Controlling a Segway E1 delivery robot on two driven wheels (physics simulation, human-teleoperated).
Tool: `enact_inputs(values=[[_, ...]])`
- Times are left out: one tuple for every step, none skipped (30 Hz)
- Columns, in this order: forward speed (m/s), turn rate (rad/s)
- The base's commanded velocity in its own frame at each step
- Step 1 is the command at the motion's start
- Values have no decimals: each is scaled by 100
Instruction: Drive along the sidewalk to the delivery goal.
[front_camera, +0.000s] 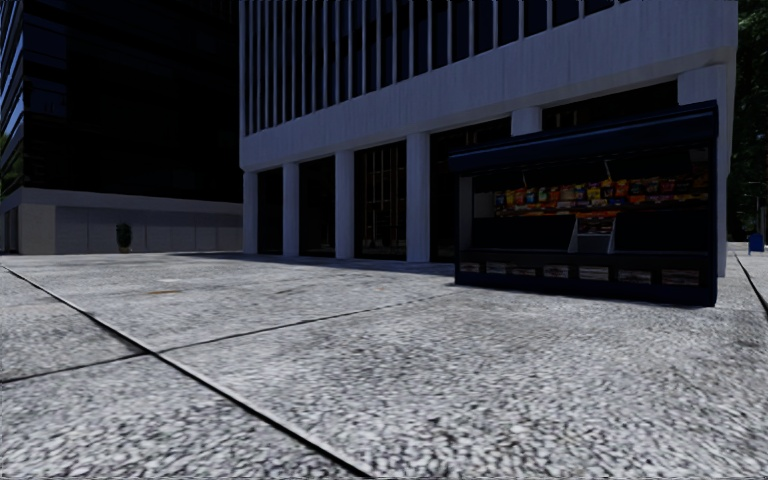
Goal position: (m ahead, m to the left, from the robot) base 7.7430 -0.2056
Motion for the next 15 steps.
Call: enact_inputs(values=[[200,0],[200,0],[200,0],[200,0],[200,0],[200,0],[200,0],[200,0],[200,0],[200,0],[200,0],[200,0],[200,0],[200,0],[199,0]])
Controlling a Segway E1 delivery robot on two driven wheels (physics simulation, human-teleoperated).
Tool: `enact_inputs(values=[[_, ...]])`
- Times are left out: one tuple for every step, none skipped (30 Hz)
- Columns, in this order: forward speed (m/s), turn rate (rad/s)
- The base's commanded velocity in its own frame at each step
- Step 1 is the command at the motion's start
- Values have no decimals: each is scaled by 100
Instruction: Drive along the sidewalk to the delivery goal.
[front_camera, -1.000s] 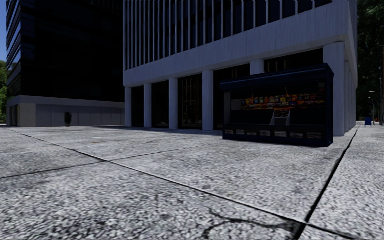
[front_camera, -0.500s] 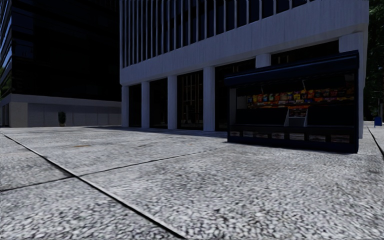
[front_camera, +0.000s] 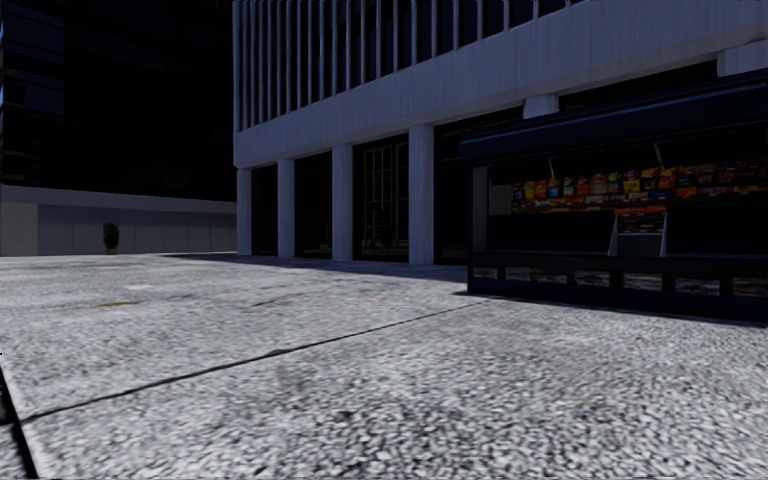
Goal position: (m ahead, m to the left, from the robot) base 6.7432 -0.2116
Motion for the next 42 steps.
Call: enact_inputs(values=[[199,0],[199,0],[199,0],[199,0],[199,0],[199,0],[199,2],[199,19],[199,27],[199,27],[199,29],[199,29],[199,18],[199,18],[199,0],[199,0],[199,0],[199,0],[199,0],[199,0],[199,0],[199,0],[199,2],[199,2],[199,22],[199,28],[199,30],[199,30],[199,30],[199,30],[199,0],[199,0],[199,0],[199,0],[199,0],[199,0],[199,0],[199,0],[199,0],[199,0],[199,0],[199,0]])
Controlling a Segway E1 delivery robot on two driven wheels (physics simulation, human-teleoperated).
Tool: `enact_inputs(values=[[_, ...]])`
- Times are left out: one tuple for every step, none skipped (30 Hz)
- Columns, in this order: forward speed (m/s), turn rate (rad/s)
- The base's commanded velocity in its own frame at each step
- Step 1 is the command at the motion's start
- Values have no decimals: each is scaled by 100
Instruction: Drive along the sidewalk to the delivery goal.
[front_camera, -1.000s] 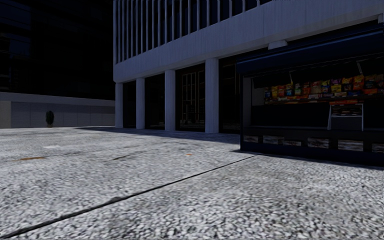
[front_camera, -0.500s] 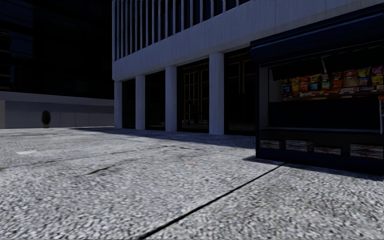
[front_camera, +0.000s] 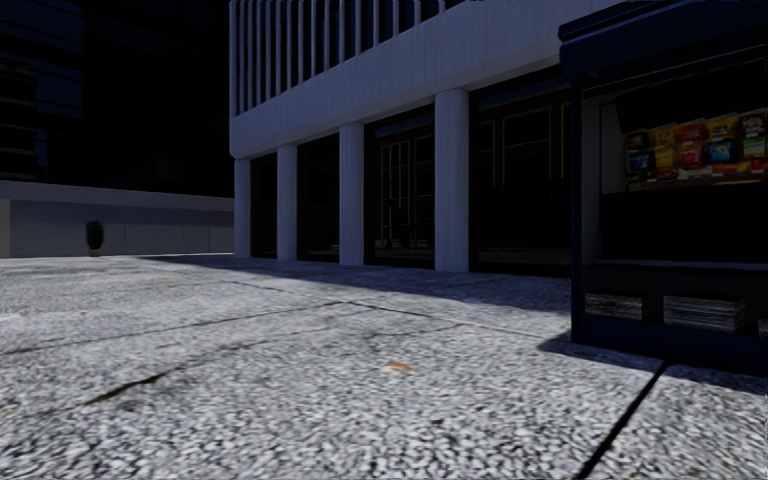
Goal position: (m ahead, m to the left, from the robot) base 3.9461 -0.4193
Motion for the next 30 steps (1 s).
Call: enact_inputs(values=[[199,0],[199,0],[199,0],[199,0],[199,0],[199,0],[199,0],[199,0],[196,0],[193,0],[193,0],[190,0],[190,0],[189,0],[183,0],[183,0],[177,0],[165,0],[154,0],[149,0],[149,0],[148,0],[148,-14],[147,-30],[147,-30],[147,-34],[146,-30],[146,-16],[146,-1],[146,-1]])
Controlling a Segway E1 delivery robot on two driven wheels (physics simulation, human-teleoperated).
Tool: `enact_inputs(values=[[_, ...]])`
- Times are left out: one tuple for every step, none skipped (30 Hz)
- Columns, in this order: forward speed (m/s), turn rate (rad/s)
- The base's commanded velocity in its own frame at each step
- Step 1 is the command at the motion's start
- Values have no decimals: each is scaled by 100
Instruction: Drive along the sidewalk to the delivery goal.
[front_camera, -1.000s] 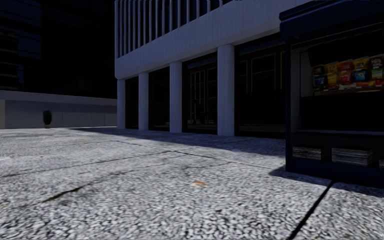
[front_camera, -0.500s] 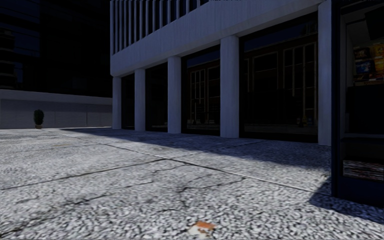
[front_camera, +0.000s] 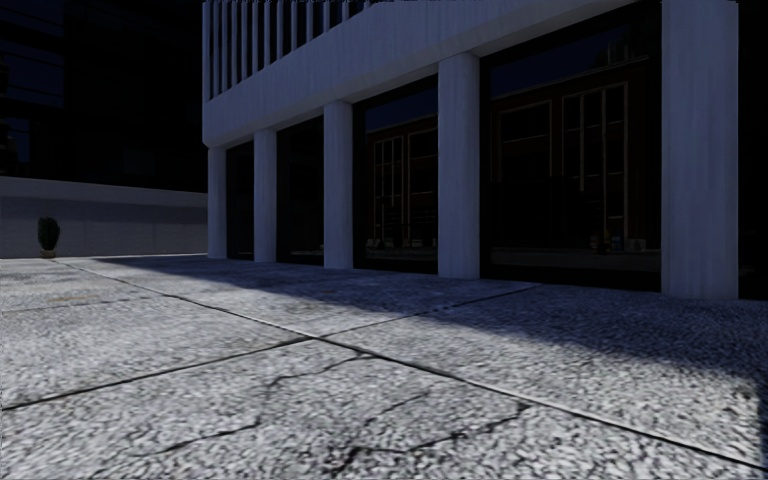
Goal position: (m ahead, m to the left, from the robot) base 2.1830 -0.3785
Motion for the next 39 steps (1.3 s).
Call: enact_inputs(values=[[146,0],[145,0],[135,0],[135,0],[130,0],[125,0],[119,-1],[119,-1],[116,-5],[115,-12],[115,-16],[115,-17],[115,-17],[115,-11],[115,0],[115,0],[114,0],[114,0],[114,0],[113,-14],[108,-24],[108,-24],[106,-27],[106,-27],[105,-27],[105,-28],[105,-28],[105,-28],[105,-28],[105,-28],[105,-28],[105,-28],[105,-28],[105,-28],[105,-27],[105,-18],[105,-18],[105,-2],[105,0]])
